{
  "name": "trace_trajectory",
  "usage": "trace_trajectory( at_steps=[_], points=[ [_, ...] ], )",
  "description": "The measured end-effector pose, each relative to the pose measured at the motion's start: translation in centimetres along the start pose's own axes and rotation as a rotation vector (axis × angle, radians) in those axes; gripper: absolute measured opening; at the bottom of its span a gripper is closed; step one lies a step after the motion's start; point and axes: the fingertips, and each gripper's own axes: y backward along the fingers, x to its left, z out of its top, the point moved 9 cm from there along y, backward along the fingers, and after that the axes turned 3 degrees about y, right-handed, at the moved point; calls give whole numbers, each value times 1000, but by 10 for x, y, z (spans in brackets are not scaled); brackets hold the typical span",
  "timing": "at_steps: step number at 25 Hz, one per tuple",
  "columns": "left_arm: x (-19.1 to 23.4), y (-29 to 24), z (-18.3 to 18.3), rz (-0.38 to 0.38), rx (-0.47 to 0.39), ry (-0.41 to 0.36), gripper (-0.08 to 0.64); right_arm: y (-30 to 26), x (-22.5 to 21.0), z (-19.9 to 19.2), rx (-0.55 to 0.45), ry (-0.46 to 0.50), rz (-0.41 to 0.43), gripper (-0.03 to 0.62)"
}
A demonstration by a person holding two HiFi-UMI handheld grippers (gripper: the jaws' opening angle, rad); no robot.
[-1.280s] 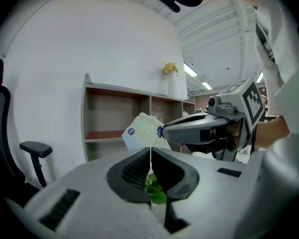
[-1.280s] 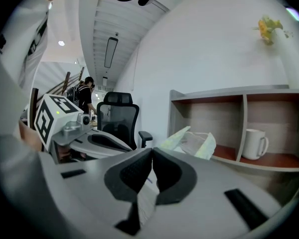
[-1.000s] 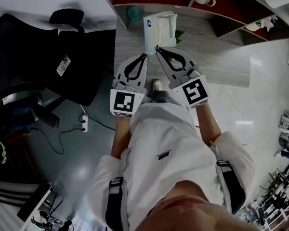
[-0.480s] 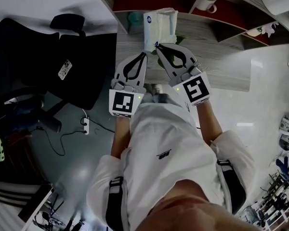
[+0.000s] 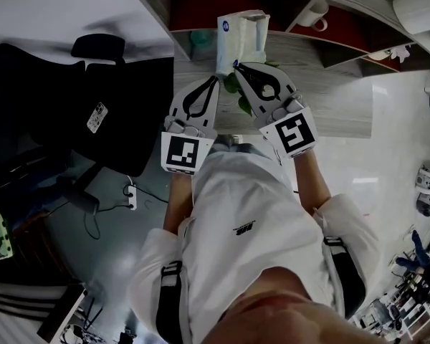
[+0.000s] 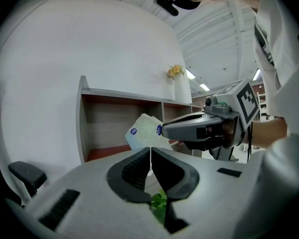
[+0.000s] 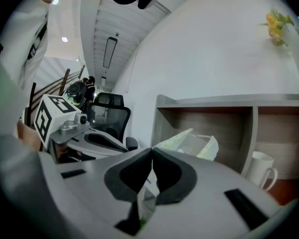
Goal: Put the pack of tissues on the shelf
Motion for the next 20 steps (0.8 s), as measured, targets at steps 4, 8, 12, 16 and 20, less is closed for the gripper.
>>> trace_trajectory(
  at_steps=[4,8,12,16,20],
  points=[
    [12,-12,4,-21,-3,-5,32,-11,-11,2,6,-1,-18,29],
    [24,-22,10,-22,-13,30,32,-22,-20,3,11,12,-28,29],
    [37,-29,11,-26,-19,40,32,-34,-27,7,13,13,-36,29],
    [47,-36,13,-34,-25,47,33,-44,-35,9,19,19,-46,29],
    [57,-44,13,-44,-23,47,32,-53,-41,8,23,19,-54,29]
  ],
)
